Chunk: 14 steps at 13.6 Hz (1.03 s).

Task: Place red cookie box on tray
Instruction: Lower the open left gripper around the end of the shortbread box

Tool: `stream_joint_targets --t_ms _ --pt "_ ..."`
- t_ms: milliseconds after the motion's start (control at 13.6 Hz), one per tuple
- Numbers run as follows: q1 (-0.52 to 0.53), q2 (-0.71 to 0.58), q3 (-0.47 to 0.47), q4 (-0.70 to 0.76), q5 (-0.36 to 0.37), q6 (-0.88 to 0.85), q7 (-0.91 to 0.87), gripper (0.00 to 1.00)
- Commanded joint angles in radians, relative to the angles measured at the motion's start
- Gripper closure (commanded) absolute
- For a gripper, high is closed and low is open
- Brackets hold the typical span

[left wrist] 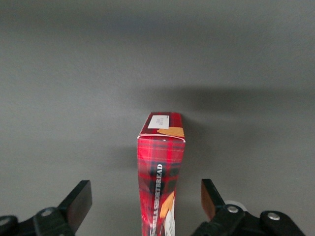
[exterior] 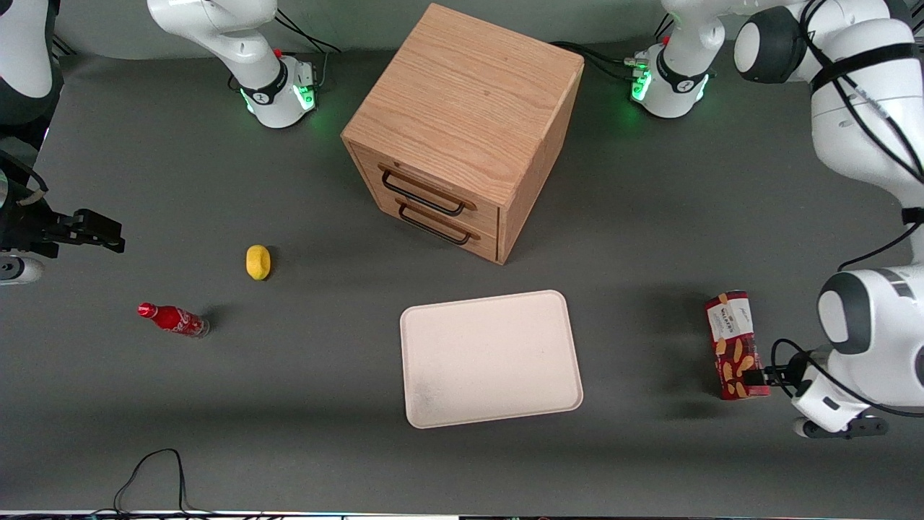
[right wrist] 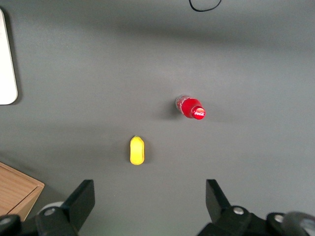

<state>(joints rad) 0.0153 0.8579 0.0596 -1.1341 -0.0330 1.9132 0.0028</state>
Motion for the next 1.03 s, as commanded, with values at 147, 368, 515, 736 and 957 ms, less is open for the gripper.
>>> stream_joint_targets --t_ms 147,368,515,736,957 --pt "-0.009 -0.036 0.008 -0.093 0.002 0.021 0.009 0.01" --pt "-0.028 -0.039 0.008 -0.142 0.002 0.026 0.003 0.01" --pt "-0.031 -0.046 0.008 -0.168 0.002 0.040 -0.004 0.01" --pt "-0.029 -0.046 0.009 -0.161 0.002 0.043 0.009 0.02" --pt "-0.017 -0.056 0.008 -0.164 0.002 0.026 0.020 0.02"
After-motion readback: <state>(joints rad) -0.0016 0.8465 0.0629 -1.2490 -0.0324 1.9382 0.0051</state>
